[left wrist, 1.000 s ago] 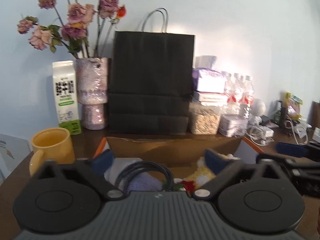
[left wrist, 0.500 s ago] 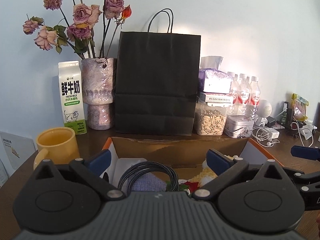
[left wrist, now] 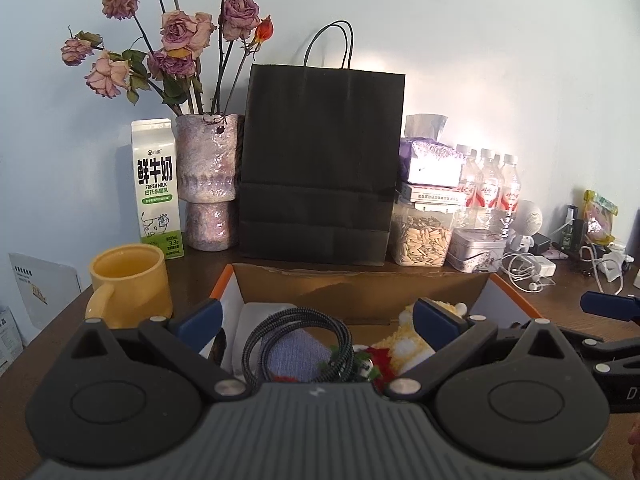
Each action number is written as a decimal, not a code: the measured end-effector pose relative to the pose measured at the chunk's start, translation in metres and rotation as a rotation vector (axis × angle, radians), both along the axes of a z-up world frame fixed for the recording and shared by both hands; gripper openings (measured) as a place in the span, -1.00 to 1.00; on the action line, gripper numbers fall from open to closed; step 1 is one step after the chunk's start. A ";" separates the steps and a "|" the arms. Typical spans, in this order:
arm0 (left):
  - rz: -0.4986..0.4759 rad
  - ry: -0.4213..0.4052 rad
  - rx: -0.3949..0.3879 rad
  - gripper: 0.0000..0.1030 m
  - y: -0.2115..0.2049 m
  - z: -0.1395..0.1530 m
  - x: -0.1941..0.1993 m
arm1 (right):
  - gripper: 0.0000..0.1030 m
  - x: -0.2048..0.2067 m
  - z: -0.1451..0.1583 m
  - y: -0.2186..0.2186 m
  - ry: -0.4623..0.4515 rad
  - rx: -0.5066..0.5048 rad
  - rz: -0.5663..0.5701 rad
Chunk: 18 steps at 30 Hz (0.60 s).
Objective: Organize objects
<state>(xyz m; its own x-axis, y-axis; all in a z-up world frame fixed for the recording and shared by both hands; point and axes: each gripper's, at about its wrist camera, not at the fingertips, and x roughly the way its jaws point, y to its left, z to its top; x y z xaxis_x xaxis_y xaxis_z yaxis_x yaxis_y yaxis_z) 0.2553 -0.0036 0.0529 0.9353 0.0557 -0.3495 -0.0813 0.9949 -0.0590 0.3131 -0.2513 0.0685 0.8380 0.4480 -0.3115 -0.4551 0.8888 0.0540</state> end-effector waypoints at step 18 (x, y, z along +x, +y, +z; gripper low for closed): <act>-0.010 0.147 0.042 1.00 -0.005 0.001 -0.151 | 1.00 -0.140 0.010 -0.021 0.093 -0.015 -0.025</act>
<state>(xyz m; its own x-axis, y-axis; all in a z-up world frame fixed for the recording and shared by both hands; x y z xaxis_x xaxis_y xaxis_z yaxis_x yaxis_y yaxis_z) 0.1046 -0.0089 0.0544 0.8746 0.0640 -0.4807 -0.0760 0.9971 -0.0056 0.1732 -0.2728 0.0780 0.8158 0.4224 -0.3951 -0.4266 0.9007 0.0819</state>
